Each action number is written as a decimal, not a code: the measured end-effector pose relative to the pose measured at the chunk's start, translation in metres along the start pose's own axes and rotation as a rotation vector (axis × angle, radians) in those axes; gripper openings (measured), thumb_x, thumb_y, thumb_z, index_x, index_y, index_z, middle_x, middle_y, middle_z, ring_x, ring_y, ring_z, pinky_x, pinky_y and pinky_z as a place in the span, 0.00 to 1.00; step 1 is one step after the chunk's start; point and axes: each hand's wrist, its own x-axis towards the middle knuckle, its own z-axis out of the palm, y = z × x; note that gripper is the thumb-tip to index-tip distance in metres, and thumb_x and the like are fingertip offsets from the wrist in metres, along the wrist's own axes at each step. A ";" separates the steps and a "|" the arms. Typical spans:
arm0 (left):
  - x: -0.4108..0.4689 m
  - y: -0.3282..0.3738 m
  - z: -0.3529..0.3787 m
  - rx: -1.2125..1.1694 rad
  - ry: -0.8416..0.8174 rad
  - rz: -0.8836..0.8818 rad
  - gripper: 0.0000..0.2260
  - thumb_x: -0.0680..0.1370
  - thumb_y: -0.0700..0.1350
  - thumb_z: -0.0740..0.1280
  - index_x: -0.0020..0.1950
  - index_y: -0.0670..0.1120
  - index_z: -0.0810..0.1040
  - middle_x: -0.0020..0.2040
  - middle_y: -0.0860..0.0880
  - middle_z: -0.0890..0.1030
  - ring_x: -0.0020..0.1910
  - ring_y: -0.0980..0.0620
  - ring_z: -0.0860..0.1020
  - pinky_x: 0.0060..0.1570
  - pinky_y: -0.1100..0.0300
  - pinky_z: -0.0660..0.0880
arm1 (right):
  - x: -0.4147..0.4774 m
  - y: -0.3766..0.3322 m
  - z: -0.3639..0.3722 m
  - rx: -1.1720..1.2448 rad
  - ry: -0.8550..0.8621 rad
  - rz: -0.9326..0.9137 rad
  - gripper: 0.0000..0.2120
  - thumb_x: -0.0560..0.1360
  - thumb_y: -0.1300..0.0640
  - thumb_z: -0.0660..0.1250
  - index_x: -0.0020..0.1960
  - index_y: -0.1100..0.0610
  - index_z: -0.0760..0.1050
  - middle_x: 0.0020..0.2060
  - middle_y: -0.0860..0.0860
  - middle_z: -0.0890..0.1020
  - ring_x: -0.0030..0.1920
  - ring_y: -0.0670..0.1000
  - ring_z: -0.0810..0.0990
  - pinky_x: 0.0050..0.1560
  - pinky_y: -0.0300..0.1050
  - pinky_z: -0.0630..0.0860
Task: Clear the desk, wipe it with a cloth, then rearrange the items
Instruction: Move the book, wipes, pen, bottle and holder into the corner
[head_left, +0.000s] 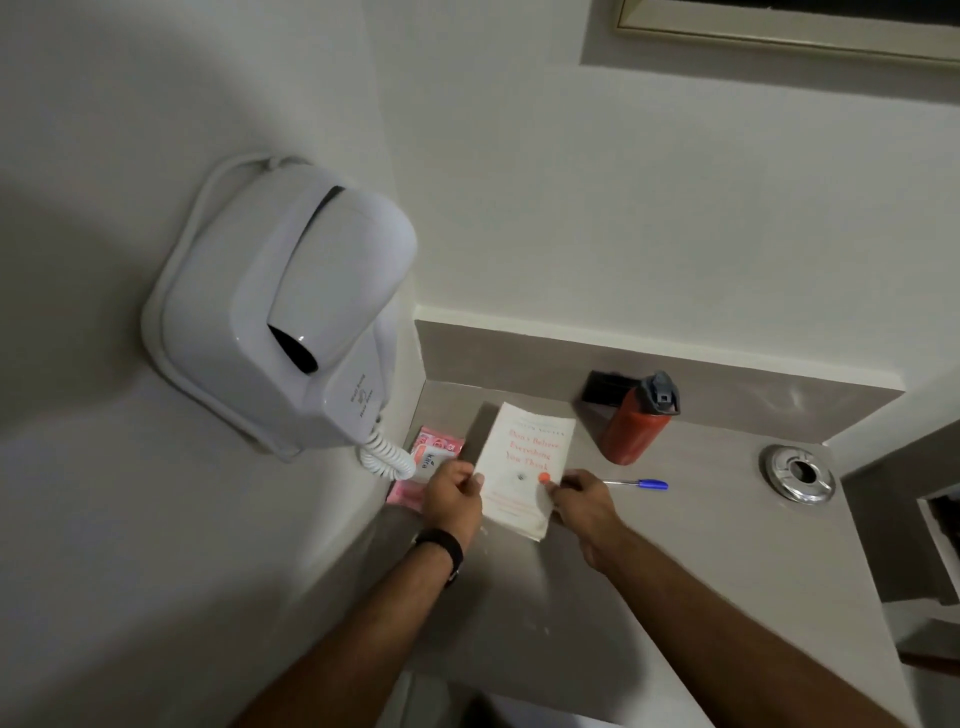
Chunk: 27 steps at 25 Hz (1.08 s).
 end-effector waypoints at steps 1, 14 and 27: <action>0.015 0.002 -0.012 0.057 0.029 0.025 0.03 0.79 0.40 0.68 0.50 0.47 0.79 0.46 0.49 0.84 0.48 0.48 0.83 0.43 0.65 0.76 | 0.007 -0.014 0.018 0.008 -0.037 -0.002 0.06 0.80 0.62 0.71 0.56 0.59 0.77 0.57 0.54 0.86 0.54 0.56 0.86 0.54 0.59 0.86; 0.096 -0.025 -0.023 0.850 -0.007 0.205 0.43 0.73 0.54 0.74 0.79 0.40 0.55 0.79 0.40 0.59 0.79 0.41 0.59 0.78 0.46 0.56 | 0.066 -0.050 0.127 -0.161 -0.044 -0.008 0.18 0.80 0.62 0.69 0.70 0.62 0.77 0.67 0.57 0.81 0.63 0.62 0.82 0.62 0.60 0.82; 0.032 0.005 0.045 0.942 -0.018 0.613 0.17 0.77 0.45 0.63 0.66 0.48 0.75 0.64 0.48 0.78 0.63 0.45 0.74 0.61 0.49 0.72 | 0.012 0.001 -0.072 -0.690 0.303 -0.412 0.05 0.77 0.62 0.67 0.50 0.63 0.79 0.48 0.60 0.82 0.51 0.61 0.80 0.54 0.51 0.77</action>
